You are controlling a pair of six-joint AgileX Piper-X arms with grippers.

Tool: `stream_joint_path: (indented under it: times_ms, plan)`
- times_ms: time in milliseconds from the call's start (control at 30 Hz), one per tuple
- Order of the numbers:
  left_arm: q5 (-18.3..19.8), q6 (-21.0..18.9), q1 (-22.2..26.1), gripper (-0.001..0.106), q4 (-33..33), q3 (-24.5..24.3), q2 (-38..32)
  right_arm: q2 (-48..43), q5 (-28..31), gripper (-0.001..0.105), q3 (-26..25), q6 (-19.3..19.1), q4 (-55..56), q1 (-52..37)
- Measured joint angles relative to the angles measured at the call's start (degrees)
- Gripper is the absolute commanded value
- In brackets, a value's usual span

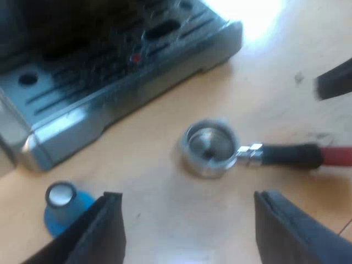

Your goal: Grind coffee beans and then tamp

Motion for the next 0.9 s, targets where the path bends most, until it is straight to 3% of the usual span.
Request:
stream_joint_path:
  times_ms: [200, 367, 467, 600, 900]
  plan:
    - [-5.1, -0.2, 0.0, 0.056, -0.9, 0.0, 12.4, 0.9, -0.1, 0.071, 0.0, 0.0, -2.3, 0.0]
    - [-5.1, -0.2, 2.2, 0.056, -3.5, 0.0, 21.3, 0.9, -0.1, 0.071, 0.0, 0.0, -2.6, 0.0]
    - [-5.1, 0.2, 7.0, 0.056, -4.8, 0.0, 25.5, 0.9, -0.1, 0.071, 0.0, 0.0, -2.6, 0.0]
    - [-3.6, 3.7, 13.3, 0.056, -6.8, 0.0, 30.5, 0.9, -0.1, 0.071, 0.0, 0.0, -2.6, 0.0]
    - [-2.1, 5.4, 14.7, 0.056, -10.9, 0.0, 39.9, 0.9, -0.1, 0.071, 0.0, 0.0, -2.6, 0.0]
